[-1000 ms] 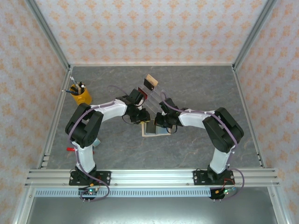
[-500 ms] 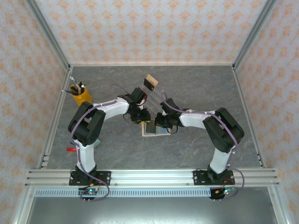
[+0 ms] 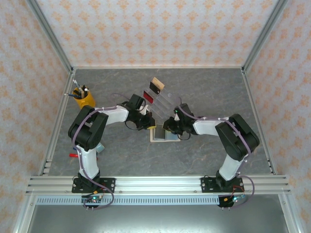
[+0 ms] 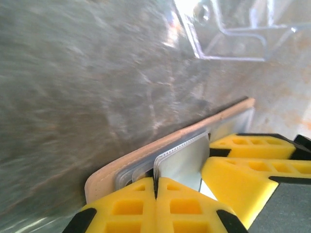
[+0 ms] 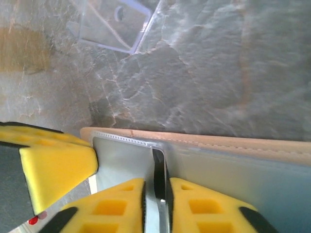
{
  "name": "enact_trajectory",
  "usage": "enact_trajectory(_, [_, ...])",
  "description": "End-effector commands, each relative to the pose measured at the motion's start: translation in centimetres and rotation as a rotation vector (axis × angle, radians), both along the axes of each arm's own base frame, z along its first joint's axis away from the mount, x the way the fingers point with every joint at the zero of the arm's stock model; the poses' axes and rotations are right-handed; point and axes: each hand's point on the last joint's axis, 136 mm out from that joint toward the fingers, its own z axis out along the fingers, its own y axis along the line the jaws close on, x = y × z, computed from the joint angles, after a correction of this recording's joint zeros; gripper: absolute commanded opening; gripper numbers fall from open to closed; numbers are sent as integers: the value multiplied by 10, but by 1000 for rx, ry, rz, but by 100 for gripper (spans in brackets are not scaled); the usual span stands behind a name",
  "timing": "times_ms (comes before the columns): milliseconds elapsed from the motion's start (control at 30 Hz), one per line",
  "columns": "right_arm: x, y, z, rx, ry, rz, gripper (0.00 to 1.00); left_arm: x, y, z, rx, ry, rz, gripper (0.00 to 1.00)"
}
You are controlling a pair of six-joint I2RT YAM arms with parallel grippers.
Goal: Take the credit cards out of the card holder
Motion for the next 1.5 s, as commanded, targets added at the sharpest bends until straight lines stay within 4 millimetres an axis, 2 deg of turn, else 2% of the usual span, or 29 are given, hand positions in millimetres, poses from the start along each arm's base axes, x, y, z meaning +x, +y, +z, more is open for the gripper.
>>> enact_trajectory(0, [-1, -10, 12, 14, -4, -47, 27, 2, -17, 9, -148, -22, -26, 0])
enact_trajectory(133, [3, -15, 24, 39, -17, -94, 31, 1, -16, 14, -189, -27, -30, 0])
enact_trajectory(267, [7, -17, 26, 47, -9, -130, 31, 0, -7, 17, -212, -18, -12, 0])
enact_trajectory(300, [7, -15, 26, 60, -2, -129, 31, 2, -6, 29, -227, -44, -13, 0])
enact_trajectory(500, [-1, -16, 8, 50, 63, -138, 24, 5, -7, 33, -238, -35, -10, 0])
enact_trajectory(667, [-8, -14, 2, 77, 75, -120, 23, 5, -10, 34, -248, -16, -4, 1])
enact_trajectory(867, [-17, -10, -12, 56, 107, -79, 19, 2, -19, 41, -259, -15, -13, 24])
enact_trajectory(967, [-19, -10, -15, 54, 104, -74, 19, -6, -31, 44, -266, -8, -37, 28])
enact_trajectory(1067, [-19, -12, -15, 51, 96, -76, 19, -11, -32, 43, -258, -4, -34, 29])
enact_trajectory(1133, [-19, -13, -12, 49, 78, -76, 19, -13, -31, 43, -255, -9, -30, 25])
enact_trajectory(1300, [-11, -18, 6, 85, 13, -83, 20, -12, -31, 53, -281, -55, -30, 6])
enact_trajectory(1467, [-1, -11, 36, 228, -59, -56, 22, -4, -35, 71, -369, -87, -27, 0])
